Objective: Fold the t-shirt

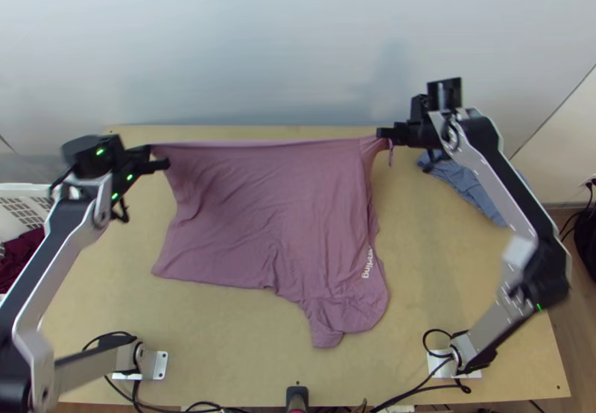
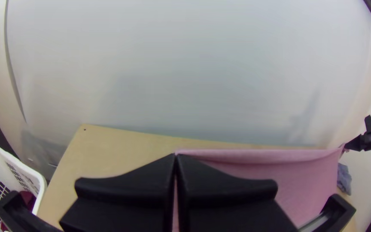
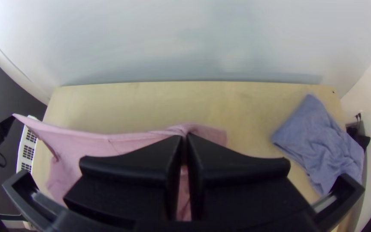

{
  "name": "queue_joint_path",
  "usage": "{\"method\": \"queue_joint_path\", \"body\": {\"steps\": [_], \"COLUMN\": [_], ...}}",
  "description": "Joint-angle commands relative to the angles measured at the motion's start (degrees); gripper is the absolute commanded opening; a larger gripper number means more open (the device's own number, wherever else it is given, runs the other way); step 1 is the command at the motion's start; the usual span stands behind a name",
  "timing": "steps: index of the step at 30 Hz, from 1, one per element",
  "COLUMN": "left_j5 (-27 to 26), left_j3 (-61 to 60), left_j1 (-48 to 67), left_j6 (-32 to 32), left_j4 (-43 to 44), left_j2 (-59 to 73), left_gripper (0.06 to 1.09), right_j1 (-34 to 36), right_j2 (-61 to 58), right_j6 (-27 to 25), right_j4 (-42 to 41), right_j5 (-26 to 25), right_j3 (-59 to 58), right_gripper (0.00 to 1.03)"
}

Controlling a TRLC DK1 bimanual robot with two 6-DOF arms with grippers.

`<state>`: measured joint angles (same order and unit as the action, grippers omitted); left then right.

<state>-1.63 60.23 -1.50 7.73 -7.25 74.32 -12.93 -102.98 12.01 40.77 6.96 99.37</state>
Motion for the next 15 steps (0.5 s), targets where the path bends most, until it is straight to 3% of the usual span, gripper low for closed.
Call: {"method": "queue_joint_path", "body": {"steps": [1, 10, 15], "left_j5": [3.3, 5.5, 5.8], "left_j3": [5.7, 18.0, 21.5], "left_j1": [1.2, -1.0, -1.2], "left_j6": [-0.9, -1.8, -1.9], "left_j4": [9.7, 12.5, 14.0], "left_j2": [17.4, 32.3, 38.3], "left_gripper": [0.10, 0.10, 0.10], "right_j1": [1.7, -0.4, -1.4], "right_j2": [-16.7, -30.0, -34.0], "right_j6": [0.3, 1.2, 1.3], "right_j4": [-1.0, -0.9, -3.6], "right_j5": [0.1, -5.6, -7.0], "right_j3": [14.2, 29.9, 32.4], "right_gripper": [0.03, 0.03, 0.03]}}
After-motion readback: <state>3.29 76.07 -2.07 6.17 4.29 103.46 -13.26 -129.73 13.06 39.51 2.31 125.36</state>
